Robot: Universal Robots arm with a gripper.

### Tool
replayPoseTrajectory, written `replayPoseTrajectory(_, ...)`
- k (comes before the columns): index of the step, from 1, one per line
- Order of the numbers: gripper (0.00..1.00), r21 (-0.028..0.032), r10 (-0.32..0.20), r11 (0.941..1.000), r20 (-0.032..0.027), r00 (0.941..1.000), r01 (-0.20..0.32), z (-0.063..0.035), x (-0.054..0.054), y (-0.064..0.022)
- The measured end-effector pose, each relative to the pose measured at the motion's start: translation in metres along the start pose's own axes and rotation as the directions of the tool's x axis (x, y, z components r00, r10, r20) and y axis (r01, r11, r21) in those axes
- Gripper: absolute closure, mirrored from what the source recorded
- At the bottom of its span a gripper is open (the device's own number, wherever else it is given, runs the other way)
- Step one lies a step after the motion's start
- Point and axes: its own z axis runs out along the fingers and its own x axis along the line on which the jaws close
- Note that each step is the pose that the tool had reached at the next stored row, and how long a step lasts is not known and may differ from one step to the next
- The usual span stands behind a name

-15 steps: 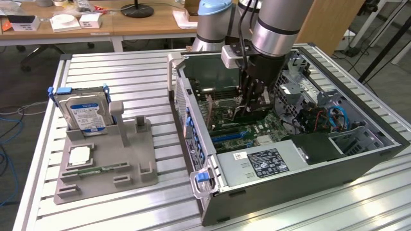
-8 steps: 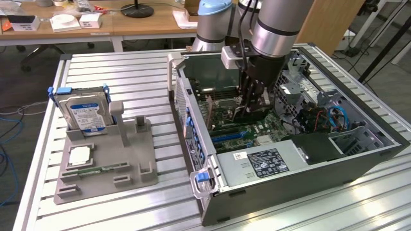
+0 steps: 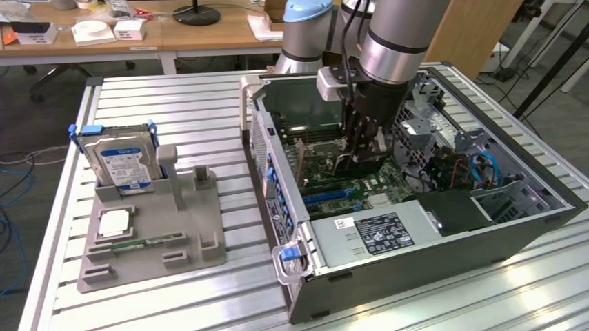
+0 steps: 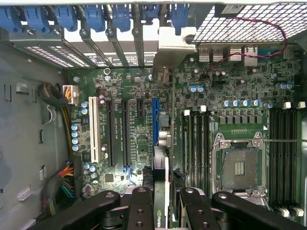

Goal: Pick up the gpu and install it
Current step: 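Insert the gpu into the slot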

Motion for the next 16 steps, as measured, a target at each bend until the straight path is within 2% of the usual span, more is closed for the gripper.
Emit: replayPoseTrajectory(16, 0.74, 0.0, 0.0, 1.0, -0.0001, 1.0, 0.0, 0.0022, 0.0026, 0.0047)
